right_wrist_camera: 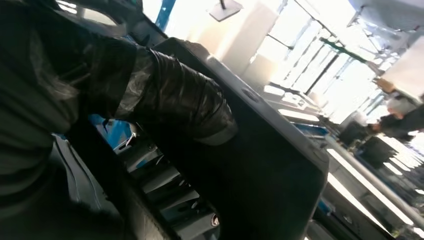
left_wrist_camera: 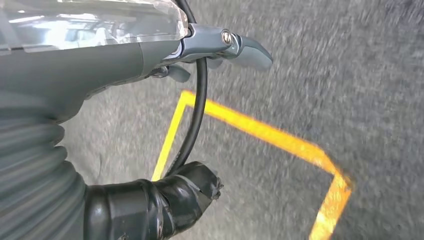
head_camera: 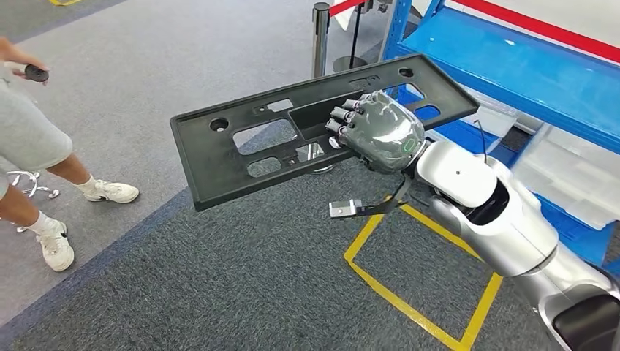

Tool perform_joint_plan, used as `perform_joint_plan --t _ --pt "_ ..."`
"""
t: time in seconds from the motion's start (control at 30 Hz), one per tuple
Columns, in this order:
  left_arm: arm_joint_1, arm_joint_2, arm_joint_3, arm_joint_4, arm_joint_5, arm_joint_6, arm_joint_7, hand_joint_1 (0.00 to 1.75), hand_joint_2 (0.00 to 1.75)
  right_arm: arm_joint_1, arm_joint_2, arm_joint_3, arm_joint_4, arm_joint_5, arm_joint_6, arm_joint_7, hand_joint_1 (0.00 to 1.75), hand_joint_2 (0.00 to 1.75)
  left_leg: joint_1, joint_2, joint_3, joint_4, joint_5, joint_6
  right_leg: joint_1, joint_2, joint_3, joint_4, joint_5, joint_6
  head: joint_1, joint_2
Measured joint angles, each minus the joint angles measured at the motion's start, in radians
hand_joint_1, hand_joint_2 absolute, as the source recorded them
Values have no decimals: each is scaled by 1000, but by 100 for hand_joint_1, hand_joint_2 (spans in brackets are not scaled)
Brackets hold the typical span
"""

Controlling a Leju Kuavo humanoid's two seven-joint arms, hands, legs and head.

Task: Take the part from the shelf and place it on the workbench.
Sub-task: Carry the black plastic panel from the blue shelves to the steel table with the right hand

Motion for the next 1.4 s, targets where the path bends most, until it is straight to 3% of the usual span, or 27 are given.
perform_joint_plan --t 0.07,0.13,0.2,0.27,0.3,0.33,0.37,0.43,0.47,0.5,0.57,0.6,0.67,0.73,0.77,0.8,0.83,0.87,0.93,1.0,1.07,1.1,1.17,1.23,1.3,1.33,1.4 --pt "3 -1 0 0 0 -5 -3 0 175 -41 -2 7 -9 -8 32 -3 175 175 4 -14 -13 -2 7 -15 0 -24 -2 -8 5 -9 0 0" --pt "4 -1 0 0 0 -6 -6 0 175 -76 -3 13 -18 -12 48 -4 175 175 0 33 -30 29 -13 -25 -1 -53 4 -22 12 -21 -2 0" --pt "0 0 1 0 0 -6 -7 0 175 -107 -5 22 -26 -14 70 -9 175 175 -1 101 -75 131 -70 -30 4 -84 9 -28 15 -30 -2 0" --pt "-1 0 3 0 2 -6 -7 0 175 -144 -8 43 -31 -24 110 -18 175 175 1 120 -124 241 -114 -34 9 -115 9 -26 13 -34 -2 0" --pt "-1 0 4 0 3 -6 -6 0 175 -163 -9 57 -34 -31 131 -22 175 175 2 123 -129 258 -113 -34 11 -129 9 -25 12 -35 -2 0" --pt "-1 0 6 0 5 -6 -4 0 175 -183 -9 71 -38 -41 149 -24 175 175 2 126 -114 236 -96 -33 13 -142 9 -24 11 -35 -2 0" --pt "-1 1 7 0 6 -6 0 0 175 -205 -10 83 -43 -54 165 -24 175 175 1 135 -80 180 -66 -30 15 -155 10 -23 9 -35 -2 0" --pt "-2 3 14 0 10 -4 12 0 175 -253 -13 104 -55 -87 188 -22 175 175 -11 174 -8 50 -24 -16 19 -178 12 -21 4 -31 -2 0" --pt "-3 4 18 0 11 -2 18 0 175 -276 -17 114 -61 -103 195 -19 175 175 -17 188 12 11 -15 -9 21 -187 12 -20 3 -28 -2 0" --pt "-3 6 21 0 11 0 23 0 175 -295 -20 124 -66 -114 200 -17 175 175 -22 192 18 -5 -16 -3 23 -196 13 -21 2 -25 -2 0" --pt "-1 8 26 0 12 3 31 0 175 -321 -24 143 -75 -126 204 -15 175 175 -23 169 19 -14 -9 7 24 -213 17 -25 -1 -17 -2 0" --pt "1 8 28 0 12 4 34 0 175 -331 -25 150 -78 -129 205 -15 175 175 -20 158 22 -21 -5 13 22 -204 18 -21 -8 -12 -2 0" --pt "0 8 30 0 11 8 37 0 175 -349 -30 163 -83 -132 206 -15 175 175 -14 138 29 -35 3 24 18 -152 -2 34 -48 -6 -1 0" --pt "-2 7 32 0 11 10 39 0 175 -362 -38 178 -85 -133 207 -14 175 175 -13 117 30 -36 5 28 15 -103 -60 158 -109 -5 -1 0" --pt "-2 7 33 0 11 11 40 0 175 -364 -41 186 -85 -134 207 -14 175 175 -12 104 29 -35 5 28 14 -95 -91 216 -128 -3 -1 0" --pt "-2 6 34 0 11 11 40 0 175 -365 -44 195 -86 -136 207 -14 175 175 -12 91 29 -33 5 28 13 -93 -108 246 -127 -2 -1 0" --pt "-2 5 35 0 11 11 40 0 175 -366 -47 203 -88 -138 207 -14 175 175 -11 78 29 -29 4 27 11 -92 -109 237 -106 -1 -1 0" --pt "-2 3 37 0 10 11 41 0 175 -368 -49 211 -91 -141 207 -13 175 175 -9 64 29 -24 2 24 8 -87 -91 192 -69 1 -1 0" --pt "-3 1 41 0 10 11 41 0 175 -376 -56 226 -96 -147 206 -12 175 175 -6 37 24 -10 -4 15 0 -48 -38 66 -4 5 -1 0" --pt "-3 0 44 0 9 12 44 0 175 -382 -63 240 -101 -154 205 -8 175 175 -3 12 11 0 -5 3 -2 -13 -12 3 12 6 -1 0" --pt "0 -2 47 0 7 13 48 0 175 -387 -67 252 -104 -165 203 0 175 175 1 -13 0 -2 2 -11 1 -24 -12 -3 11 -2 -1 0" --pt "2 -3 47 0 6 14 50 0 175 -391 -67 258 -106 -170 202 4 175 175 2 -10 -4 1 1 -16 2 -37 -10 -8 14 -9 -1 0" --pt "3 -4 48 0 3 17 50 0 175 -399 -67 268 -110 -180 200 12 175 175 0 41 -28 50 -30 -24 2 -65 -5 -19 21 -24 -4 0" --pt "1 -5 48 0 2 20 49 0 175 -403 -68 276 -112 -188 198 19 175 175 -1 105 -83 170 -91 -29 10 -92 -3 -23 22 -32 -6 0" --pt "0 -6 49 0 2 21 46 0 175 -404 -69 285 -113 -192 198 20 175 175 0 122 -127 267 -123 -30 17 -121 -3 -23 21 -35 -6 0" --pt "0 -8 49 0 2 21 45 0 175 -404 -69 290 -113 -193 198 20 175 175 0 124 -124 266 -113 -28 19 -135 -3 -23 20 -36 -6 0" --pt "1 -9 49 0 1 21 44 0 175 -405 -69 294 -114 -195 198 20 175 175 -4 140 -63 159 -56 -19 24 -160 0 -23 18 -37 -6 0"
